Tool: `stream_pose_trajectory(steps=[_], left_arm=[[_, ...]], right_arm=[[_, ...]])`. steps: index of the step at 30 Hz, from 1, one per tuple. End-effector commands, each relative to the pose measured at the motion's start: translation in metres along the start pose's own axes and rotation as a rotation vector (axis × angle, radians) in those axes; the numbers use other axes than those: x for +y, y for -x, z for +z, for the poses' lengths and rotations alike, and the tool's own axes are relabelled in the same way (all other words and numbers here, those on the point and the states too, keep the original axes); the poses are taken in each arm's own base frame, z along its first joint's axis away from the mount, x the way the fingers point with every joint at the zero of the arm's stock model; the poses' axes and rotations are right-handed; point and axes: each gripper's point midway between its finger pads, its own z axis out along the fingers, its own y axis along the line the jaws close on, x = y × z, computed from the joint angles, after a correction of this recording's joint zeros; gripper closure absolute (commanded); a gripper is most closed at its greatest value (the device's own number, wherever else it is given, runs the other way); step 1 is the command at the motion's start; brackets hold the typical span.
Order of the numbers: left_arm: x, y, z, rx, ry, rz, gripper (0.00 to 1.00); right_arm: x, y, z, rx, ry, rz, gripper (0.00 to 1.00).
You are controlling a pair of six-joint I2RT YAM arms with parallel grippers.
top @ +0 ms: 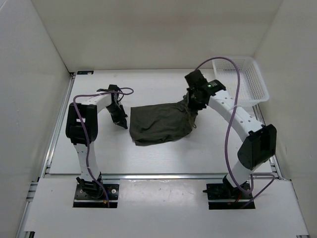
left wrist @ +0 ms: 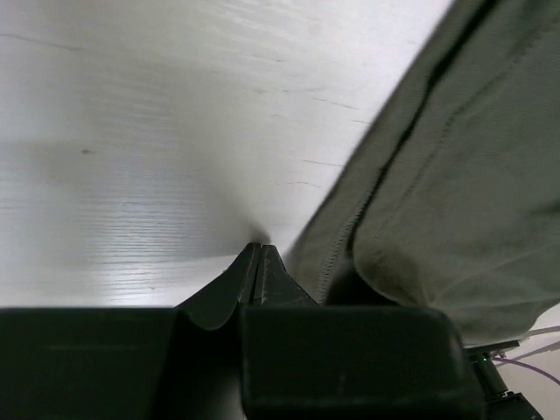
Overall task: Fold and stack the shorts
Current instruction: Fold the shorts
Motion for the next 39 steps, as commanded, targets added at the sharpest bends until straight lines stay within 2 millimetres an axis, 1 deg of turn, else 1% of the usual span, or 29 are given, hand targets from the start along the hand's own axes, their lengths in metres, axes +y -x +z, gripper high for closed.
stream_pose_trajectory(steps=[1, 3, 4, 5, 6, 7, 9, 10, 11, 12, 13, 14, 15, 16, 17, 18, 19, 20, 21, 24, 28, 30, 31, 32, 34, 35, 36, 37, 39], left_arm=[[-0.015, 0.01, -0.005, -0.036, -0.047, 0.019, 0.9], [-0.015, 0.01, -0.005, -0.035, -0.047, 0.019, 0.9], [-0.015, 0.012, -0.001, -0.034, -0.047, 0.018, 0.9], [-0.016, 0.011, -0.001, -0.03, -0.055, 0.019, 0.9], [-0.016, 0.011, -0.001, -0.03, -0.055, 0.019, 0.9], [-0.014, 0.008, 0.001, -0.022, -0.05, 0.016, 0.9], [-0.016, 0.01, 0.001, -0.029, -0.055, 0.009, 0.9], [-0.016, 0.01, 0.001, -0.029, -0.055, 0.009, 0.9], [-0.016, 0.01, 0.001, -0.029, -0.055, 0.009, 0.9], [-0.016, 0.01, 0.001, -0.029, -0.055, 0.009, 0.9], [-0.016, 0.01, 0.001, -0.029, -0.055, 0.009, 0.9], [-0.015, 0.009, 0.004, -0.022, -0.051, 0.007, 0.9], [-0.015, 0.009, 0.004, -0.022, -0.05, 0.007, 0.9], [-0.015, 0.009, 0.004, -0.022, -0.05, 0.007, 0.9], [-0.013, 0.007, 0.006, -0.014, -0.046, 0.005, 0.9], [-0.013, 0.007, 0.006, -0.014, -0.046, 0.005, 0.9], [-0.013, 0.007, 0.006, -0.014, -0.046, 0.005, 0.9], [-0.013, 0.007, 0.006, -0.014, -0.046, 0.005, 0.9], [-0.012, 0.008, 0.006, -0.018, -0.038, -0.004, 0.9], [-0.008, 0.006, 0.008, -0.015, -0.026, -0.007, 0.9], [-0.004, 0.005, 0.008, -0.023, -0.008, -0.007, 0.9], [-0.003, 0.007, 0.0, -0.04, -0.016, -0.014, 0.9], [-0.004, 0.008, -0.003, -0.049, -0.021, -0.021, 0.87], [0.008, 0.01, -0.007, -0.046, -0.015, -0.058, 0.81], [0.014, 0.013, -0.024, -0.071, -0.035, -0.085, 0.62], [0.019, 0.016, -0.033, -0.092, -0.031, -0.099, 0.51], [0.028, 0.02, -0.05, -0.125, -0.029, -0.112, 0.25], [0.03, 0.024, -0.061, -0.154, -0.03, -0.119, 0.23], [0.036, 0.032, -0.082, -0.199, -0.017, -0.138, 0.22]], right_arm=[[0.041, 0.009, -0.016, -0.029, 0.029, -0.112, 1.0], [0.064, 0.015, -0.025, -0.044, 0.072, -0.141, 1.0], [0.077, 0.014, -0.019, -0.034, 0.079, -0.163, 1.0], [0.094, 0.007, -0.023, -0.029, 0.101, -0.202, 1.0], [0.103, 0.007, -0.023, -0.038, 0.105, -0.219, 1.0], [0.123, 0.004, -0.023, -0.036, 0.125, -0.253, 1.0], [0.14, 0.0, -0.023, -0.037, 0.135, -0.285, 1.0], [0.158, -0.004, -0.023, -0.039, 0.155, -0.313, 1.0], [0.165, -0.008, -0.023, -0.032, 0.159, -0.328, 1.0], [0.173, -0.014, -0.016, -0.021, 0.159, -0.355, 1.0], [0.186, -0.015, -0.021, -0.035, 0.181, -0.37, 1.0], [0.193, -0.017, -0.021, -0.037, 0.189, -0.389, 1.0], [0.2, -0.021, -0.013, -0.026, 0.186, -0.402, 1.0], [0.209, -0.025, -0.015, -0.03, 0.199, -0.416, 1.0], [0.215, -0.021, -0.017, -0.039, 0.217, -0.422, 1.0], [0.227, -0.026, -0.013, -0.035, 0.238, -0.435, 1.0], [0.236, -0.024, -0.018, -0.053, 0.257, -0.448, 1.0], [0.242, -0.026, -0.011, -0.039, 0.263, -0.452, 1.0], [0.252, -0.028, -0.013, -0.043, 0.291, -0.457, 1.0], [0.27, -0.029, -0.013, -0.047, 0.341, -0.467, 1.0], [0.293, -0.04, -0.005, -0.015, 0.408, -0.479, 1.0], [0.3, -0.046, 0.007, 0.008, 0.42, -0.484, 1.0], [0.308, -0.051, 0.008, 0.021, 0.458, -0.485, 0.97], [0.312, -0.051, 0.006, 0.024, 0.484, -0.484, 0.85], [0.315, -0.051, 0.002, 0.018, 0.508, -0.481, 0.59], [0.313, -0.043, -0.01, -0.012, 0.518, -0.472, 0.3], [0.308, -0.047, -0.005, -0.013, 0.505, -0.472, 0.23], [0.304, -0.038, -0.024, -0.051, 0.521, -0.451, 0.19], [0.29, -0.024, -0.028, -0.081, 0.508, -0.398, 0.15]])
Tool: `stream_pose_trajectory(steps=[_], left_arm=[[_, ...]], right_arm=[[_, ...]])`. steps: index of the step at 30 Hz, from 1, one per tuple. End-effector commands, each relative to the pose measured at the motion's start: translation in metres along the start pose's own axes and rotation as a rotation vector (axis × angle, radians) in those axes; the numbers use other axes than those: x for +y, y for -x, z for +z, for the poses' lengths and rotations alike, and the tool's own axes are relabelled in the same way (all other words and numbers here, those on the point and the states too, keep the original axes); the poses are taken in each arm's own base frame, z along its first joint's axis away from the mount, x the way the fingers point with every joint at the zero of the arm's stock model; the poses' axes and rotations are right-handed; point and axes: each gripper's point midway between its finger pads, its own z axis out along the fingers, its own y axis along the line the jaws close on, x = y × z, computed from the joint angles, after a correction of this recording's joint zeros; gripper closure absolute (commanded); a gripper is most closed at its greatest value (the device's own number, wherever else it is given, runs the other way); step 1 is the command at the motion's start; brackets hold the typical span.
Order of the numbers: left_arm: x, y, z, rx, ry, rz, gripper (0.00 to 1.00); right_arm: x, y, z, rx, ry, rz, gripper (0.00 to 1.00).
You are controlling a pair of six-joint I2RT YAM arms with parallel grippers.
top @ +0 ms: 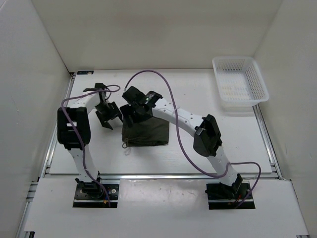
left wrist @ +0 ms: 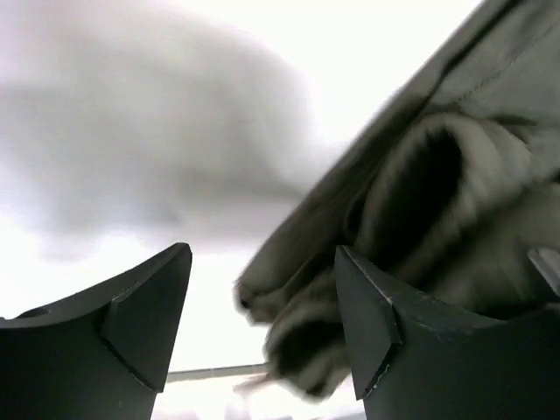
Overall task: Fold and stack the shorts
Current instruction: Fold the shorts
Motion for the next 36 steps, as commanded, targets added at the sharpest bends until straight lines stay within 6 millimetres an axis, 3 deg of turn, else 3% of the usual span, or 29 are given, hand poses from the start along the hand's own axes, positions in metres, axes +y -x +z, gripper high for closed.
stream_pose_trajectory(steps=[1, 2, 3, 4, 6, 7, 8, 9, 10, 12, 15, 16, 17, 18, 20, 21, 23, 26, 27, 28, 29, 30, 31, 32, 33, 34, 35, 36], left_arm=[[-0.003, 0.024, -0.071, -0.176, -0.029, 0.009, 0.22], [-0.004, 0.027, -0.079, -0.199, -0.023, 0.011, 0.22], [-0.013, 0.03, -0.091, -0.226, -0.041, 0.029, 0.22], [-0.019, 0.029, -0.1, -0.249, -0.045, 0.058, 0.32], [-0.036, 0.02, -0.105, -0.26, -0.051, 0.113, 0.53], [-0.041, 0.014, -0.108, -0.258, -0.054, 0.131, 0.65], [-0.046, 0.009, -0.107, -0.253, -0.057, 0.149, 0.88], [-0.05, 0.006, -0.105, -0.249, -0.059, 0.163, 0.9], [-0.057, -0.006, -0.1, -0.223, -0.065, 0.193, 0.9], [-0.064, -0.011, -0.088, -0.212, -0.068, 0.209, 0.9], [-0.074, -0.011, -0.066, -0.177, -0.075, 0.228, 0.9], [-0.074, -0.009, -0.058, -0.167, -0.069, 0.226, 0.9], [-0.076, 0.0, -0.046, -0.16, -0.051, 0.223, 0.9], [-0.076, 0.008, -0.038, -0.17, -0.03, 0.22, 0.9], [-0.075, 0.02, -0.025, -0.17, 0.005, 0.224, 0.9], [-0.07, 0.022, -0.006, -0.138, 0.038, 0.217, 0.9], [-0.069, 0.023, 0.011, -0.102, 0.05, 0.222, 0.9], [-0.074, 0.016, 0.009, -0.078, 0.034, 0.24, 0.9], [-0.085, 0.018, -0.008, -0.112, 0.009, 0.255, 0.9], [-0.085, 0.023, -0.021, -0.151, 0.021, 0.257, 0.9], [-0.083, 0.021, -0.035, -0.161, 0.035, 0.256, 0.9], [-0.09, 0.026, -0.066, -0.227, 0.011, 0.272, 0.86], [-0.092, 0.027, -0.083, -0.259, 0.012, 0.273, 0.8], [-0.091, 0.029, -0.099, -0.292, 0.018, 0.282, 0.72], [-0.089, 0.024, -0.114, -0.301, 0.025, 0.281, 0.5], [-0.095, 0.026, -0.144, -0.364, -0.005, 0.294, 0.36], [-0.096, 0.023, -0.157, -0.385, -0.019, 0.296, 0.28], [-0.095, 0.021, -0.17, -0.408, -0.024, 0.296, 0.22]], right_arm=[[-0.005, 0.032, -0.066, -0.172, 0.055, 0.064, 0.15], [-0.021, 0.034, -0.071, -0.185, 0.033, 0.098, 0.15], [-0.033, 0.018, -0.065, -0.158, 0.014, 0.117, 0.15], [-0.048, 0.023, -0.085, -0.2, 0.002, 0.165, 0.17], [-0.068, 0.009, -0.091, -0.198, -0.027, 0.204, 0.35], [-0.091, -0.007, -0.094, -0.186, -0.07, 0.239, 0.48], [-0.1, -0.016, -0.094, -0.172, -0.085, 0.261, 0.61], [-0.108, -0.022, -0.093, -0.166, -0.087, 0.275, 0.81], [-0.122, -0.035, -0.087, -0.131, -0.101, 0.311, 0.88], [-0.123, -0.039, -0.084, -0.121, -0.062, 0.329, 0.93], [-0.127, -0.042, -0.062, -0.086, -0.057, 0.327, 0.93], [-0.128, -0.044, -0.047, -0.055, -0.067, 0.328, 0.93], [-0.128, -0.037, -0.04, -0.068, -0.063, 0.328, 0.93], [-0.129, -0.045, -0.02, -0.017, -0.066, 0.319, 0.93], [-0.13, -0.045, -0.001, 0.003, -0.072, 0.319, 0.95], [-0.138, -0.055, 0.02, 0.05, -0.092, 0.329, 0.95], [-0.137, -0.063, 0.039, 0.094, -0.087, 0.332, 0.96], [-0.141, -0.063, 0.04, 0.094, -0.092, 0.34, 0.98], [-0.142, -0.051, 0.025, 0.048, -0.098, 0.337, 0.98], [-0.144, -0.046, 0.014, 0.028, -0.112, 0.336, 0.95], [-0.148, -0.038, -0.01, -0.014, -0.142, 0.334, 0.81], [-0.15, -0.032, -0.024, -0.045, -0.157, 0.334, 0.71], [-0.157, -0.025, -0.04, -0.079, -0.18, 0.341, 0.55], [-0.158, -0.012, -0.072, -0.156, -0.189, 0.343, 0.38], [-0.163, -0.013, -0.088, -0.173, -0.223, 0.344, 0.19], [-0.174, -0.017, -0.099, -0.187, -0.261, 0.355, 0.13], [-0.184, -0.013, -0.127, -0.255, -0.318, 0.385, 0.07], [-0.198, -0.016, -0.14, -0.276, -0.365, 0.416, 0.05]])
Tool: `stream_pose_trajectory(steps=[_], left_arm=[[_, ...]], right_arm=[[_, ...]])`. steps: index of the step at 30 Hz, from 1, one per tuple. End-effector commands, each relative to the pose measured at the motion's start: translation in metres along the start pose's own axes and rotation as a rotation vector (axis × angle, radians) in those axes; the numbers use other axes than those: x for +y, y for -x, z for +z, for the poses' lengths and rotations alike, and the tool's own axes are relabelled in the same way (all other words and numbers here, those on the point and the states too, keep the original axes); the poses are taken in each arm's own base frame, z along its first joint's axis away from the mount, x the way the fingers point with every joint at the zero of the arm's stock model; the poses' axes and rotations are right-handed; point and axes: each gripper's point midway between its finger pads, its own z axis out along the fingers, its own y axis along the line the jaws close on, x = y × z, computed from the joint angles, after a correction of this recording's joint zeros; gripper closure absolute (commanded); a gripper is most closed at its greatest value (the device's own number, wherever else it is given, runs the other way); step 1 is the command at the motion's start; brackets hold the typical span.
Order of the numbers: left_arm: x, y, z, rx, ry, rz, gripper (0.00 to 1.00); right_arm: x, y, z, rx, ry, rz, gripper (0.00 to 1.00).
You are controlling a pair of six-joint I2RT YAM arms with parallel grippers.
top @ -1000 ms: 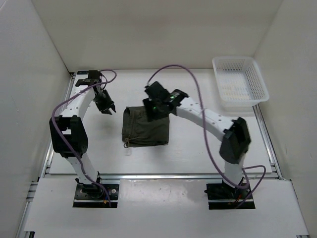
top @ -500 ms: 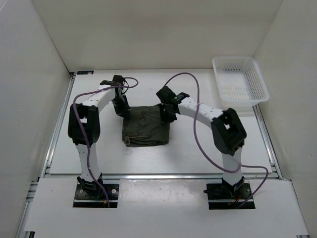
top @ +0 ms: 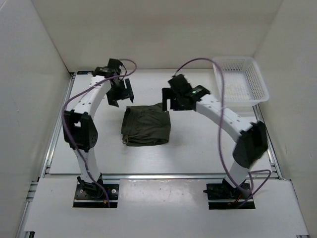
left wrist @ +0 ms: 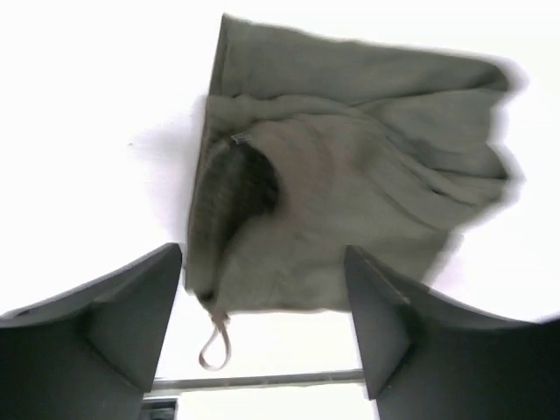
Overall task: Fold and stack the shorts
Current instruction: Fold the shorts
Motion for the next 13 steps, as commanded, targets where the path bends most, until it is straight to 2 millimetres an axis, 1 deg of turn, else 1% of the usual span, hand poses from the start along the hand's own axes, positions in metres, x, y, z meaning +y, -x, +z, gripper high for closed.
stream_pose_trajectory(steps=[1, 2, 3, 4, 6, 7, 9, 10, 12, 13], left_arm=[[0.0, 0.014, -0.105, -0.204, -0.042, 0.016, 0.11], [-0.001, 0.013, -0.125, -0.249, -0.065, 0.016, 0.1], [-0.002, 0.012, -0.136, -0.271, -0.086, 0.018, 0.09], [0.0, 0.005, -0.153, -0.304, -0.102, 0.018, 0.09], [0.004, -0.002, -0.169, -0.34, -0.12, 0.019, 0.09], [0.006, -0.009, -0.182, -0.385, -0.145, 0.009, 0.09], [0.009, -0.017, -0.194, -0.428, -0.167, 0.009, 0.09], [0.014, -0.027, -0.203, -0.453, -0.183, -0.001, 0.09], [0.018, -0.033, -0.212, -0.492, -0.195, -0.012, 0.09], [0.024, -0.041, -0.217, -0.507, -0.201, -0.031, 0.09]], right_arm=[[-0.058, 0.027, -0.07, -0.171, -0.178, 0.081, 0.04], [-0.074, 0.032, -0.09, -0.218, -0.207, 0.127, 0.04], [-0.09, 0.032, -0.1, -0.246, -0.269, 0.136, 0.02], [-0.108, 0.025, -0.114, -0.26, -0.302, 0.165, 0.02], [-0.126, 0.018, -0.128, -0.278, -0.342, 0.186, 0.02], [-0.143, 0.011, -0.141, -0.29, -0.377, 0.206, 0.02], [-0.154, 0.002, -0.151, -0.294, -0.39, 0.224, 0.02], [-0.165, -0.006, -0.16, -0.298, -0.416, 0.247, 0.02], [-0.17, -0.013, -0.162, -0.302, -0.42, 0.264, 0.04], [-0.178, -0.02, -0.164, -0.298, -0.44, 0.269, 0.04]])
